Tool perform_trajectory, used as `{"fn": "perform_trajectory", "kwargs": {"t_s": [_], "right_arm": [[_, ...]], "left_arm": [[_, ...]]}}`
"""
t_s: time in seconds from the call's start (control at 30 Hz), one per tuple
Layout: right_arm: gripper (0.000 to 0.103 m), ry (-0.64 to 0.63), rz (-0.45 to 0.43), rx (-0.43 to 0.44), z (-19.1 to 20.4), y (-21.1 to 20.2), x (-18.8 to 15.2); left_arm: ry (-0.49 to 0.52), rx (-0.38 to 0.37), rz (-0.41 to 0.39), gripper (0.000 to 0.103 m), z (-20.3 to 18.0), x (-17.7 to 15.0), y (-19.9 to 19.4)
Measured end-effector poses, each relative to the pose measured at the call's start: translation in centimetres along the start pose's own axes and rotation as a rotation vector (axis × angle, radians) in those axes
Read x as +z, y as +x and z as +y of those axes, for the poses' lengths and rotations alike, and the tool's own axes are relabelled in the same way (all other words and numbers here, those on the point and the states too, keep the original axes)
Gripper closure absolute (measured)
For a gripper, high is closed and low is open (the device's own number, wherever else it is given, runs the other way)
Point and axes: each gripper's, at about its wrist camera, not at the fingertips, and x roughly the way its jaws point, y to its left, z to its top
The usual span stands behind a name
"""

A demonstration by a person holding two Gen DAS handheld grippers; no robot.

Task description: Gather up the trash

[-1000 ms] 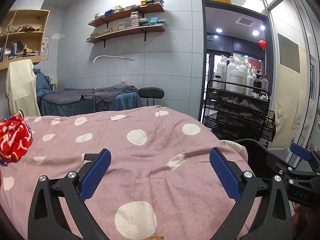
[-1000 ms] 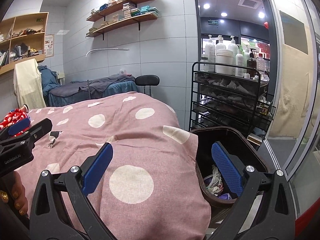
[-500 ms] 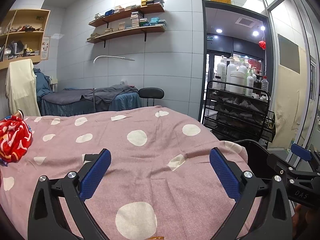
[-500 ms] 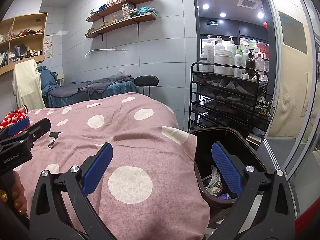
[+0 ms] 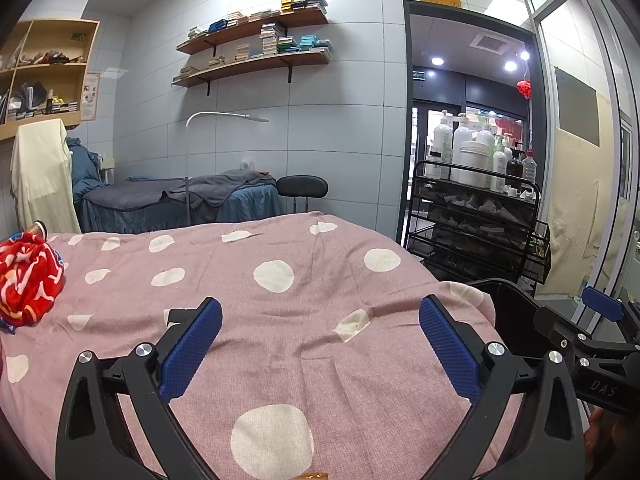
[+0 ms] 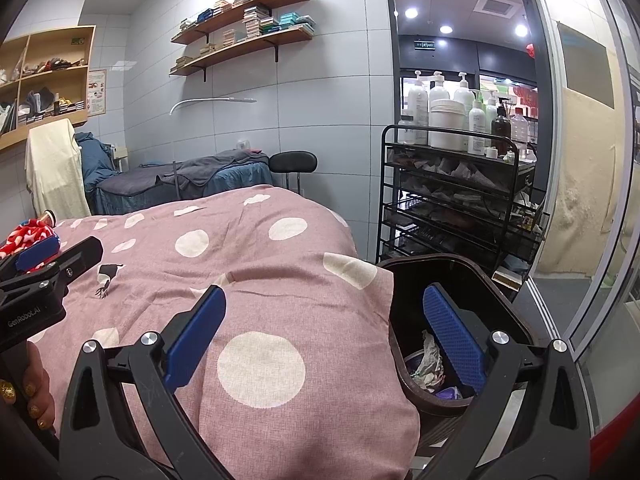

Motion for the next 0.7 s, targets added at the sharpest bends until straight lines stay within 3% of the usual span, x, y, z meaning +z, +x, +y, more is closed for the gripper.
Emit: {"fn": "perform_trajectory", "kwargs": {"t_s": [0.7], "right_arm": [[0.005, 0.002, -0.003, 0.005, 0.1, -0.26, 0.09]], "left_arm": [[0.003, 0.001, -0.001, 0.005, -0.21, 0.32, -0.16]]}}
